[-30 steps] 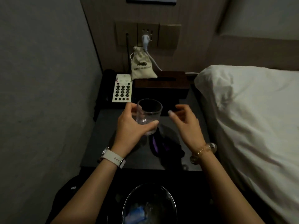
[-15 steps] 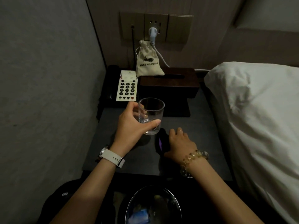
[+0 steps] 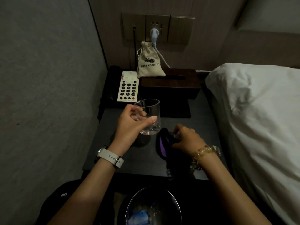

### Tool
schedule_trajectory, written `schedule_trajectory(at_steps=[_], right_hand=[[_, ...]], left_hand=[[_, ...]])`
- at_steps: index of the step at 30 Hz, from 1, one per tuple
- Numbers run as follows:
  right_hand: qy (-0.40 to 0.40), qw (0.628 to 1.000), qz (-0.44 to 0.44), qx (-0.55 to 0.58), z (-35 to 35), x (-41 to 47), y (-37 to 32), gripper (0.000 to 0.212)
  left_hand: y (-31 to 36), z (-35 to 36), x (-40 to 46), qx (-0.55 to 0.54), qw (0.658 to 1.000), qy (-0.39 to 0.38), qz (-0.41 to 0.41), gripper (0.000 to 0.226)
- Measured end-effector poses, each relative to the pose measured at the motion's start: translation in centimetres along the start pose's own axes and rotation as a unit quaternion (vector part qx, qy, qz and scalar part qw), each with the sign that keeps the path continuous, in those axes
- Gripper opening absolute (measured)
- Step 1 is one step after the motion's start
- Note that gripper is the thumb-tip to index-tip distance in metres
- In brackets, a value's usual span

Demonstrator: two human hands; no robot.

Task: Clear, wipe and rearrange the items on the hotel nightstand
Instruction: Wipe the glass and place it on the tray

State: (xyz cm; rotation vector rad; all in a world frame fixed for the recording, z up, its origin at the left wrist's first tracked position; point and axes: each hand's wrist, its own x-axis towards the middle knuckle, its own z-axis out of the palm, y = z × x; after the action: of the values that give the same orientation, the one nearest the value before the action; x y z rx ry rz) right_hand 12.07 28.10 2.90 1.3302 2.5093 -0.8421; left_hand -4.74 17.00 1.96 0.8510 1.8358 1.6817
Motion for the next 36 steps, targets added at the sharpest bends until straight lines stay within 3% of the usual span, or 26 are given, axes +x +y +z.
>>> schedule_trajectory(at_steps=[5, 7, 10, 14, 16, 18, 22, 24, 29, 36], right_hand=[[-0.025, 0.996, -0.01, -0.089, 1.2, -0.4, -1.1, 0.079], [-0.031, 0.994, -0.015, -0.099, 1.7, -0.4, -1.3, 0.073], [0.008, 0.997, -0.017, -0.075, 1.3, -0.2, -1.0, 0.042], [0.051, 0.997, 0.016, 0.049, -0.3, 0.3, 0.4, 0.039], [0.088, 0.983, 0.002, 0.164, -1.3, 0.4, 1.0, 0.024], [0.094, 0.947, -0.026, 0.306, -2.4, 0.4, 1.2, 0.004], [0.042, 0.863, -0.048, 0.502, -3.4, -0.1, 1.1, 0.023], [0.033, 0.845, -0.061, 0.531, -3.1, -0.1, 1.0, 0.024], [0.07, 0.848, -0.085, 0.518, -2.8, 0.0, 1.0, 0.032], [-0.022, 0.801, -0.059, 0.595, -1.9, 0.2, 0.5, 0.029]], left_hand=[[-0.1, 0.5, -0.1, 0.001, 1.0, -0.01, 0.0, 0.04], [0.0, 0.6, -0.2, 0.003, 1.0, -0.015, 0.0, 0.04], [0.2, 0.6, -0.3, -0.002, 1.0, -0.019, -0.007, 0.039], [0.6, 0.6, -0.4, -0.029, 0.999, -0.022, -0.033, 0.034], [0.9, 0.5, -0.5, -0.041, 0.998, -0.024, -0.046, 0.033], [1.1, 0.3, -0.5, -0.063, 0.995, -0.029, -0.065, 0.039], [1.7, 0.3, -1.0, -0.097, 0.99, -0.045, -0.091, 0.061], [1.9, 0.3, -1.2, -0.112, 0.987, -0.055, -0.104, 0.064], [2.0, 0.2, -1.1, -0.174, 0.969, -0.097, -0.142, 0.05], [2.2, 0.7, -1.5, -0.23, 0.946, -0.143, -0.176, 0.081]])
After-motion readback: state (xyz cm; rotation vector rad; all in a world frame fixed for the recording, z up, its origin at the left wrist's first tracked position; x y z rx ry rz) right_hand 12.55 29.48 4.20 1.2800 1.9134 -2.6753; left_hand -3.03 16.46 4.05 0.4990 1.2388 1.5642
